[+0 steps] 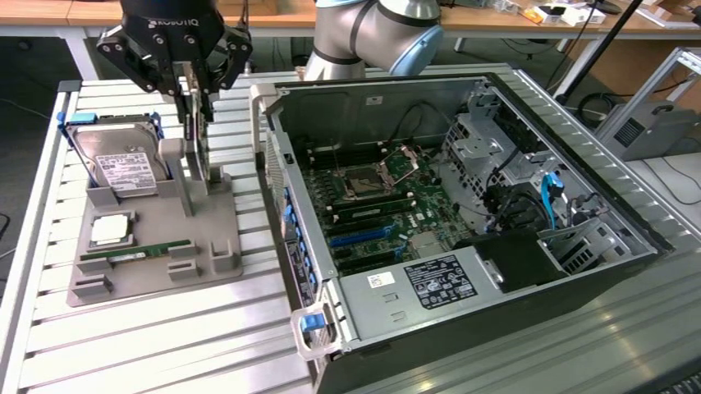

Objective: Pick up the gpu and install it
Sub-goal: 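Pick up the gpu and move the gpu toward the slot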

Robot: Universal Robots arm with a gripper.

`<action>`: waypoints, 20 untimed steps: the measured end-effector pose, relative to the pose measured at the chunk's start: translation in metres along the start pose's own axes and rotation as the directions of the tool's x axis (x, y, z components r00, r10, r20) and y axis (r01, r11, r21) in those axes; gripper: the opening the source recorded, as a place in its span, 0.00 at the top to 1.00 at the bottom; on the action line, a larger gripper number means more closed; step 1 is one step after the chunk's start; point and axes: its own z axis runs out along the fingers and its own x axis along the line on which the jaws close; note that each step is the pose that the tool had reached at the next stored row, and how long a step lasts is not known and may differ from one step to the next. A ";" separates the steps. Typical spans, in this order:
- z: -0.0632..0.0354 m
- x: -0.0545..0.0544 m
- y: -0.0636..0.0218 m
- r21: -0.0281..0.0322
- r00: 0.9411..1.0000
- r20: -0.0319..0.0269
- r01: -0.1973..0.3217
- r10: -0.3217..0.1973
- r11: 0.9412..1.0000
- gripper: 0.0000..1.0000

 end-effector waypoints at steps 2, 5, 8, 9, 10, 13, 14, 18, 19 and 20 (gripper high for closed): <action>-0.0009 0.000 0.0000 0.000 1.000 0.000 0.000 0.000 1.000 0.70; -0.0024 0.000 0.0001 0.000 1.000 0.000 0.000 0.000 1.000 0.70; -0.0041 0.000 0.0001 0.000 1.000 0.000 0.000 0.000 1.000 0.70; -0.0048 0.000 0.0001 0.000 1.000 0.000 0.000 0.000 1.000 0.70; -0.0054 0.000 0.0002 0.000 1.000 0.000 0.000 0.000 1.000 0.70; -0.0078 0.000 0.0002 0.000 1.000 0.000 0.000 0.000 1.000 0.70; -0.0085 0.000 0.0002 0.000 1.000 0.000 0.000 0.000 1.000 0.70; -0.0131 0.000 0.0004 0.000 1.000 0.000 0.000 0.000 1.000 0.70; -0.0138 0.000 0.0004 0.000 1.000 0.000 0.000 0.000 1.000 0.70; -0.0145 0.000 0.0004 0.000 1.000 0.000 0.000 0.000 1.000 0.70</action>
